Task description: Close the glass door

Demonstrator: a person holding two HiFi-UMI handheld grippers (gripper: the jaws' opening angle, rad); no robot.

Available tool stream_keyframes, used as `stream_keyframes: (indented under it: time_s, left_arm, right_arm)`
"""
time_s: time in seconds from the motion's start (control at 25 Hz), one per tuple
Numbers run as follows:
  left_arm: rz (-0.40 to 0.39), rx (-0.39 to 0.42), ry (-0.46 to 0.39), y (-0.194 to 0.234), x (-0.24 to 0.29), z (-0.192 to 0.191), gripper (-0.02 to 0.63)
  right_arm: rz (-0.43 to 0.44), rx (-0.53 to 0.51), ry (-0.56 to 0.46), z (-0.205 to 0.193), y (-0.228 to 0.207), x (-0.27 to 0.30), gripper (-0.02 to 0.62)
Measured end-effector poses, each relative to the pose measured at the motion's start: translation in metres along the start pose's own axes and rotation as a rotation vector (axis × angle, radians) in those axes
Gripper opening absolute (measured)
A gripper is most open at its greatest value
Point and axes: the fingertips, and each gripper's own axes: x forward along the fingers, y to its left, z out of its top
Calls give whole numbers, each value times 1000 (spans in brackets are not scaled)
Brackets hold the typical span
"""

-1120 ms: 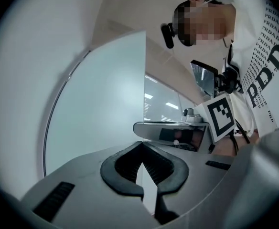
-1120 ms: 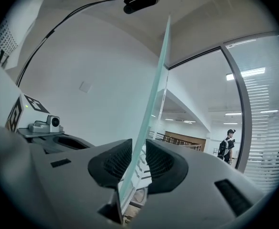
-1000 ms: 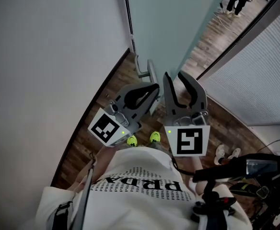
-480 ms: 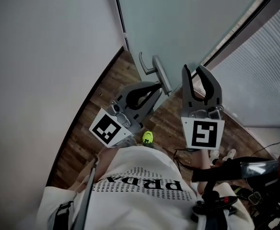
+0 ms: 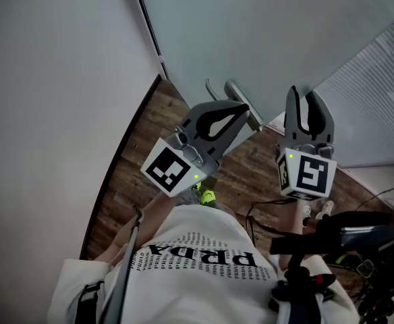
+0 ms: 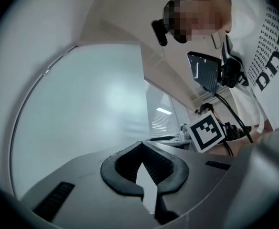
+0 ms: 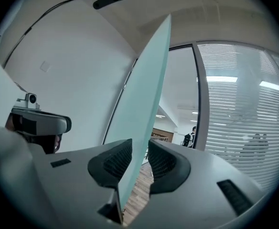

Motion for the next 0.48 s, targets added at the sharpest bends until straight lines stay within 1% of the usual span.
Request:
stream_keyframes:
  time_s: [0.24,0.4,0.48]
  left_arm:
    - [-83,26,-55,-5,12,16,-6]
    - [-118,27,-57,-10,16,22,-6]
    - [-130,38,-72,-11,19,28,-6]
  right_arm:
    - [-60,-25,14,3,-2,-5,80]
    - [-57,-62,17,14,3,-7,81]
    - [-48,-83,18,21,7,-10,81]
